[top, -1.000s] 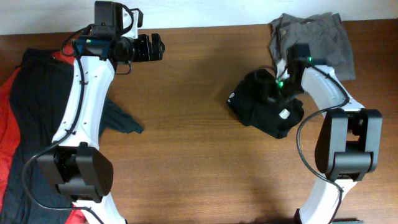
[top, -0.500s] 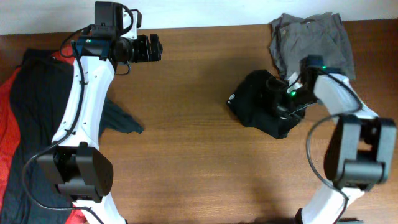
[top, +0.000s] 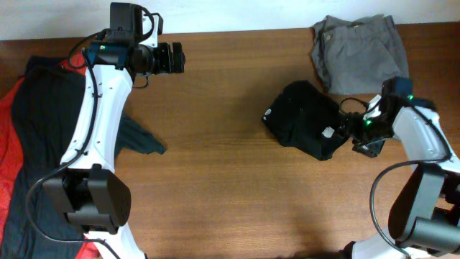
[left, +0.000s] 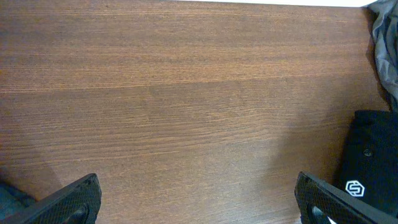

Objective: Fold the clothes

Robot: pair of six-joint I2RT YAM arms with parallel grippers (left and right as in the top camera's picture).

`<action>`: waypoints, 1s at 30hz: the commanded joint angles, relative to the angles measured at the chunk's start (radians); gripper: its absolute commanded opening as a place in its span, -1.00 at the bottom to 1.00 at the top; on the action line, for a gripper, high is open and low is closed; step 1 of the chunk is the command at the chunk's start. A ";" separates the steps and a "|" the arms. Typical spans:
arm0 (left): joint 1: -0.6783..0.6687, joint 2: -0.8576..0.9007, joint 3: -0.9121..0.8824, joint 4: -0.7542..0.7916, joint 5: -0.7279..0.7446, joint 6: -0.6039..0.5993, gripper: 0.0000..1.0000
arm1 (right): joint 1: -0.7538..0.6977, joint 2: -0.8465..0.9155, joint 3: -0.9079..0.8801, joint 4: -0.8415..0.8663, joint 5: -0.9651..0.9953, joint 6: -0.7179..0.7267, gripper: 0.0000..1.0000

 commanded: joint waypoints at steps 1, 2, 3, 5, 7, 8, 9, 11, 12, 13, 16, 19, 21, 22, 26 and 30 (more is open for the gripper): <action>-0.002 0.011 0.006 -0.003 -0.008 0.020 0.98 | -0.002 0.005 -0.106 0.113 0.013 0.018 0.47; -0.002 0.011 0.006 -0.003 -0.008 0.020 0.98 | -0.002 0.005 -0.136 0.167 0.011 0.018 0.48; -0.002 0.011 0.006 -0.003 -0.008 0.020 0.98 | -0.002 0.005 -0.156 0.207 0.007 0.018 0.48; -0.002 0.011 0.006 -0.006 -0.008 0.020 0.98 | -0.002 0.005 -0.208 0.295 0.001 0.055 0.49; -0.002 0.011 0.006 -0.011 -0.008 0.020 0.98 | 0.002 0.005 -0.243 0.350 -0.024 0.079 0.48; -0.002 0.011 0.006 -0.017 -0.008 0.020 0.98 | 0.012 0.005 -0.271 0.396 -0.039 0.095 0.45; -0.002 0.011 0.006 -0.019 -0.008 0.020 0.98 | 0.018 0.005 -0.286 0.423 -0.040 0.105 0.40; -0.002 0.011 0.006 -0.022 -0.008 0.020 0.99 | 0.037 0.005 -0.321 0.485 -0.041 0.124 0.28; -0.002 0.011 0.006 -0.025 -0.008 0.020 0.98 | 0.051 0.005 -0.338 0.524 -0.043 0.137 0.17; -0.002 0.011 0.006 -0.026 -0.008 0.020 0.98 | 0.061 0.006 -0.346 0.545 -0.042 0.150 0.05; -0.002 0.011 0.006 -0.032 -0.008 0.020 0.98 | 0.098 0.013 -0.354 0.607 -0.043 0.195 -0.42; -0.002 0.011 0.006 -0.037 -0.008 0.020 0.98 | 0.116 0.012 -0.352 0.640 -0.047 0.210 -0.92; -0.002 0.011 0.006 -0.037 -0.008 0.020 0.98 | 0.116 0.012 -0.338 0.653 -0.084 0.212 -0.92; -0.002 0.011 0.006 -0.037 -0.008 0.020 0.99 | 0.116 0.008 -0.325 0.652 -0.103 0.211 -0.92; -0.002 0.011 0.006 -0.037 -0.008 0.020 0.98 | 0.116 -0.021 -0.244 0.605 -0.163 0.207 -0.92; -0.002 0.011 0.006 -0.036 -0.008 0.020 0.98 | 0.116 -0.076 -0.098 0.537 -0.263 0.229 -0.92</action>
